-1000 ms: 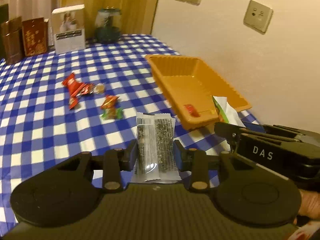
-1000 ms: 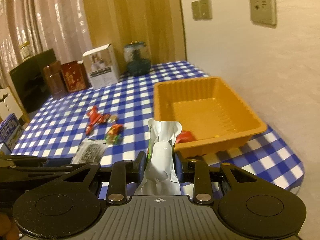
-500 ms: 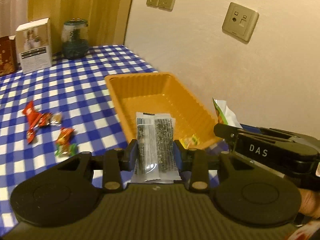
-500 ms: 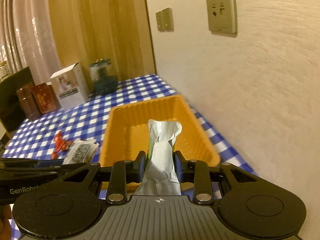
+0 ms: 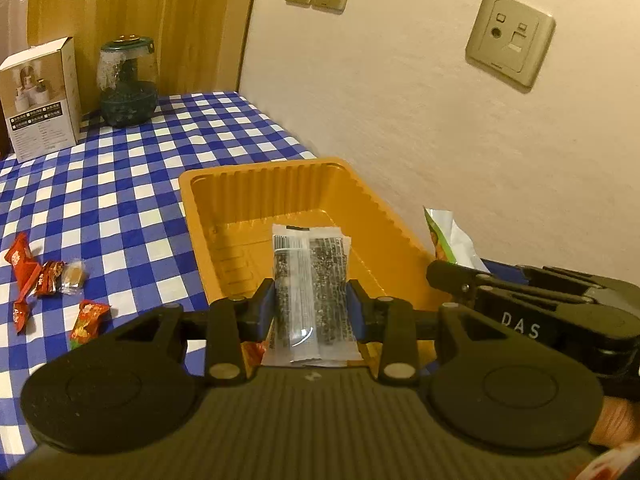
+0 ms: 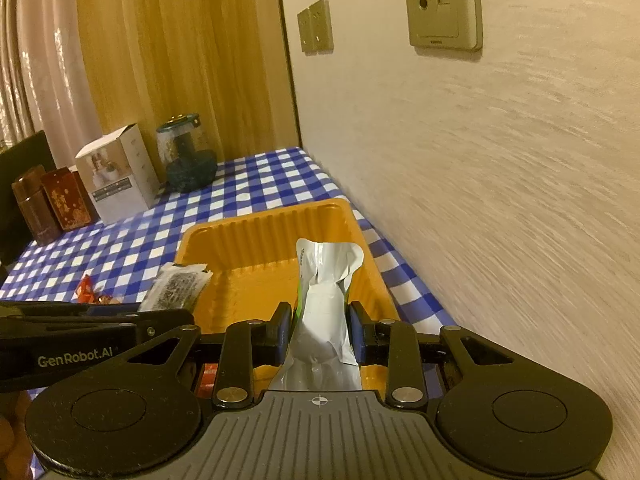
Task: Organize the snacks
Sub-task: 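Carry both snacks over the orange tray and open both grippers to release them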
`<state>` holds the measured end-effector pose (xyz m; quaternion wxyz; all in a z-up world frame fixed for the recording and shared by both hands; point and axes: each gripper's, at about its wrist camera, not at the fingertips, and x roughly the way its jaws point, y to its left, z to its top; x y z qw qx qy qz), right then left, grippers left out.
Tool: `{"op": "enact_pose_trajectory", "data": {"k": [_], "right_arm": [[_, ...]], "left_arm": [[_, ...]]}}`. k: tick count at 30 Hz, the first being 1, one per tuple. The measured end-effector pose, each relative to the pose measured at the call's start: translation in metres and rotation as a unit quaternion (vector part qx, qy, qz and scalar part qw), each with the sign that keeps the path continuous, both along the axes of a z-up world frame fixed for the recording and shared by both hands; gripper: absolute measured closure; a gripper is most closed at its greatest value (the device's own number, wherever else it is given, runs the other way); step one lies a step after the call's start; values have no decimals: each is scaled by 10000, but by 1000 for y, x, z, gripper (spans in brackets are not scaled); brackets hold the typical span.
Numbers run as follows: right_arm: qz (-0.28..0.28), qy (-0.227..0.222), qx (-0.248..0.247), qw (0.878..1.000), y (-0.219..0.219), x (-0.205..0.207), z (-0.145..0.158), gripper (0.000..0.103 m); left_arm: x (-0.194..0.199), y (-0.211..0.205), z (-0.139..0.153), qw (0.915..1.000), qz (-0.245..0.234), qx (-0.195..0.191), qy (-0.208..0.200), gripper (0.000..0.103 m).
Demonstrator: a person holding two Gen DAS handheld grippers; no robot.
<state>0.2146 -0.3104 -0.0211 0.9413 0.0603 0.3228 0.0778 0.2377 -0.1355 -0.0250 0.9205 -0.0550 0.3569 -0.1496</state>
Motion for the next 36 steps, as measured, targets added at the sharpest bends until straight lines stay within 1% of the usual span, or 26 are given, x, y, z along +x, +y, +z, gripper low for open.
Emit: {"op": "enact_pose_trajectory", "data": {"k": [5, 7, 11, 14, 23, 29, 36], "right_arm": [[-51, 19, 7, 10000, -2, 7, -4, 72], [-74, 28, 19, 10000, -3, 9, -5, 72], [-109, 51, 36, 9999, -3, 7, -6, 72], [-123, 54, 31, 9999, -5, 7, -6, 72], [-59, 41, 58, 10000, -2, 7, -1, 72], [-6, 43, 67, 10000, 6, 11, 1, 72], [60, 50, 55, 10000, 15, 19, -1, 72]], "left_arm": [[9, 0, -8, 10000, 21, 6, 47, 69], [13, -1, -11, 10000, 0, -57, 43, 68], [15, 0, -10, 9999, 74, -65, -113, 60], [13, 5, -7, 9997, 149, -13, -197, 60], [-2, 28, -1, 9989, 427, -49, -175, 60], [-6, 33, 0, 9991, 405, -10, -122, 60], [-5, 38, -4, 9990, 443, -49, -86, 60]]}}
